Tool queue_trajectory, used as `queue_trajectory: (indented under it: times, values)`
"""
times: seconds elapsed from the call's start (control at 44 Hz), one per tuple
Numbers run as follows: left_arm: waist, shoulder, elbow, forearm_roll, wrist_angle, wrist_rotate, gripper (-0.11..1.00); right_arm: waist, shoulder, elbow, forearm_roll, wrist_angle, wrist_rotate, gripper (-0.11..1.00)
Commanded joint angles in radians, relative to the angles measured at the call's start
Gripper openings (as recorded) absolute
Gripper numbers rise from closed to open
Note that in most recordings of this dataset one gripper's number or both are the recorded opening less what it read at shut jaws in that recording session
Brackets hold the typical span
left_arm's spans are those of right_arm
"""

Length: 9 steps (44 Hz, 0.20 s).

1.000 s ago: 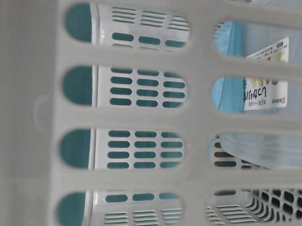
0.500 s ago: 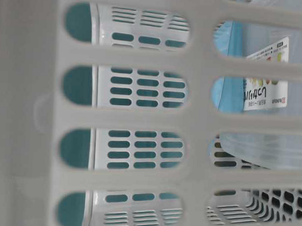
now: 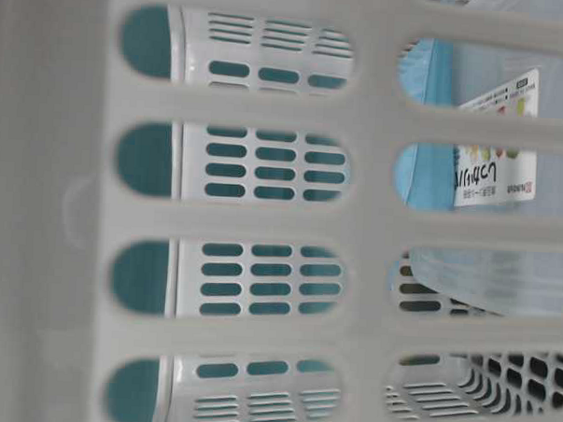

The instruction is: Pick up the hand brush from the shopping basket with the left arm.

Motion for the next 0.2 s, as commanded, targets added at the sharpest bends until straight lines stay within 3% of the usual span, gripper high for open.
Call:
queue_trajectory:
  times: [0.0,0.182]
  values:
    - [-0.002,-0.009,-0.025,0.005,-0.008,0.0,0.24,-0.002,0.005,-0.008,0.003,-0.006,0.0,0.76]
    - [-0.005,0.0,-0.021,0.003,-0.008,0.005,0.24,-0.003,0.005,-0.008,0.005,-0.005,0.0,0.76]
